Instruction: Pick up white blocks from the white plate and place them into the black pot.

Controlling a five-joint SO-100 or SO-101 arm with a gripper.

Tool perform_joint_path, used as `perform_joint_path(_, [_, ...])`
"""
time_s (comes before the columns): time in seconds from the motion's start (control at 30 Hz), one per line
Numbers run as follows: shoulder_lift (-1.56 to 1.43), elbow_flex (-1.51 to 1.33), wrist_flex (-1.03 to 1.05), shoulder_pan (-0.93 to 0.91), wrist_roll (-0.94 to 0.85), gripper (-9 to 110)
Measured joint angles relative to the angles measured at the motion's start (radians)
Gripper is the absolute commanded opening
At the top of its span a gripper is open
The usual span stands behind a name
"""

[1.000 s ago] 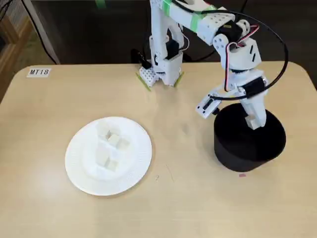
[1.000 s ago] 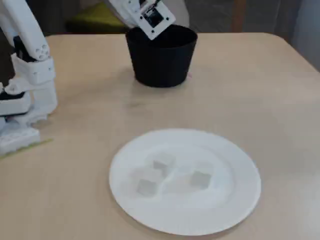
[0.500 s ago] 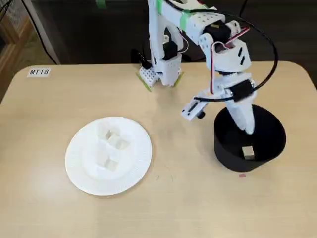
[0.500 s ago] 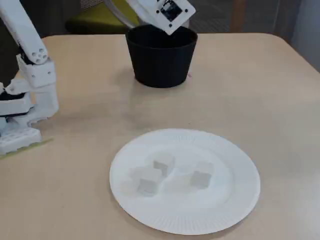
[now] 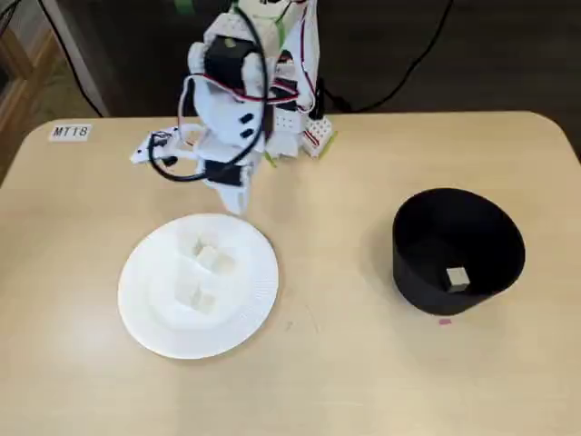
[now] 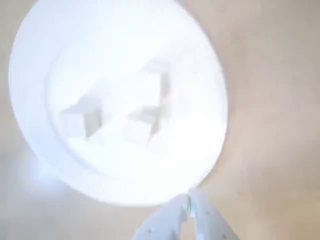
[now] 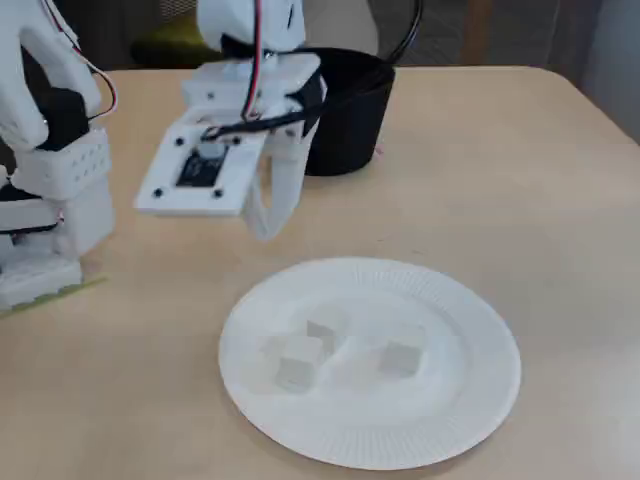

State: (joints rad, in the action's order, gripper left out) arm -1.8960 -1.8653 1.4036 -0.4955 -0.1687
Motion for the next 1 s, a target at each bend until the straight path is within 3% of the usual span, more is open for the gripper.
perform_joint_path(0.1, [-0.002,-0.06,-0.029,-0.069,-0.02,18])
perform_joint_path(0.27, [0.0,-0.104,-0.046,-0.086,-0.057,32])
perform_joint_path(1.0, [0.252,-0.071,-0.249,-0.149,-0.11,34])
